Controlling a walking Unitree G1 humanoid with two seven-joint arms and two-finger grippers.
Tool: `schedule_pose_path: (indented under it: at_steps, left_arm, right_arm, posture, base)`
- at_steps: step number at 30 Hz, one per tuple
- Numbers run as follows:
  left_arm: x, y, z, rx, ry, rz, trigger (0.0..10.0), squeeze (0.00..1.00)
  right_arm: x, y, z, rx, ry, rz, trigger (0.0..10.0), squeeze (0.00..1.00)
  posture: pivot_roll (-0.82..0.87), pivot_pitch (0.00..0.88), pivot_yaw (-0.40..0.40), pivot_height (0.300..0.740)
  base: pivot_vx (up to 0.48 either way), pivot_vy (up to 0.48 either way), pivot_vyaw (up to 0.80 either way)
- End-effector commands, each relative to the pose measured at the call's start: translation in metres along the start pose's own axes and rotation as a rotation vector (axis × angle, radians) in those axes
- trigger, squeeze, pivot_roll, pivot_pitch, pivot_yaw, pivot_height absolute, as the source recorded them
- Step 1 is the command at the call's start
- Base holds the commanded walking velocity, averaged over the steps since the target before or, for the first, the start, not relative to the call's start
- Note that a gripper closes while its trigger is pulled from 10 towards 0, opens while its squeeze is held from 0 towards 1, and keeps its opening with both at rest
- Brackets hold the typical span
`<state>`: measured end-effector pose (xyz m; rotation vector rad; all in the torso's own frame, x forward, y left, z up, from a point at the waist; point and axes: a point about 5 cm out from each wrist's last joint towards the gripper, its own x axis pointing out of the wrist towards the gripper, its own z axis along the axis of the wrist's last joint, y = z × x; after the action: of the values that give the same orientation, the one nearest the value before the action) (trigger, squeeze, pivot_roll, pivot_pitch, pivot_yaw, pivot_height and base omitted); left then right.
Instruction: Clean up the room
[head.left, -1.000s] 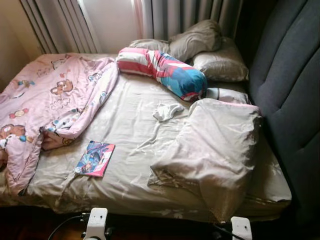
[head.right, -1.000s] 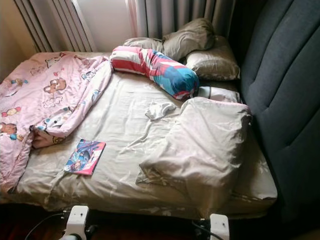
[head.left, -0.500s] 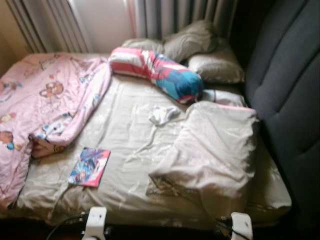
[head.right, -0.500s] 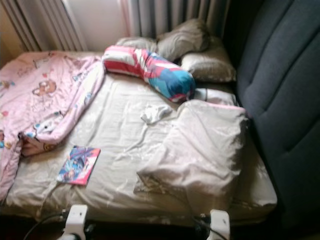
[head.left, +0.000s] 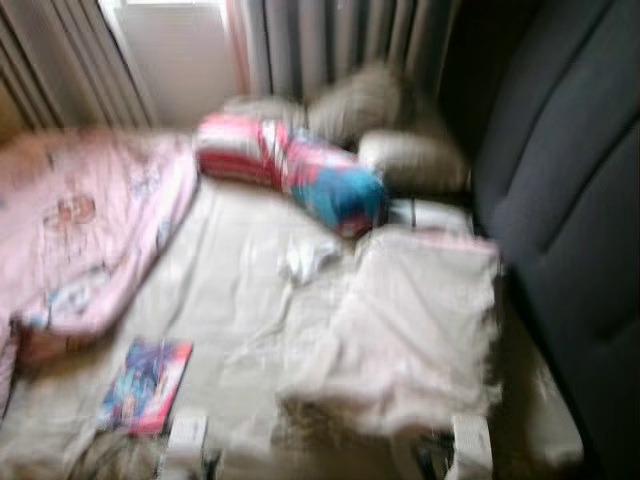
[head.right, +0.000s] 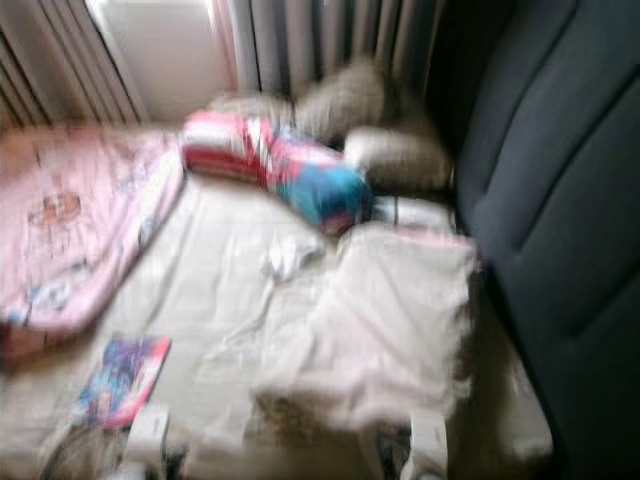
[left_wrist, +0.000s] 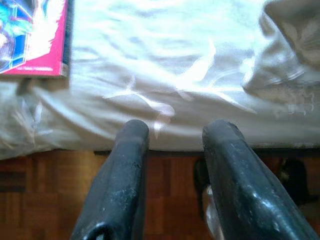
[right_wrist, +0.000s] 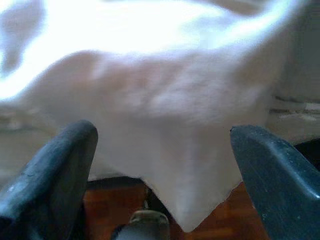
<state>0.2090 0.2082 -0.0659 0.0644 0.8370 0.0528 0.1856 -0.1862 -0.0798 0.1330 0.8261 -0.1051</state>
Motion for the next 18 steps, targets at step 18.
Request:
schedule_pose_path:
  at_steps: [18]
  left_arm:
    - [-0.001,0.001,0.0,0.01,-0.022,-0.008,10.0,0.0]
  right_arm:
    - [0.009,-0.004,0.049,0.071,-0.168,-0.05,10.0,0.0]
  posture:
    - [-0.07,0.044,0.037,0.74]
  base:
    - [0.0,0.0,0.0]
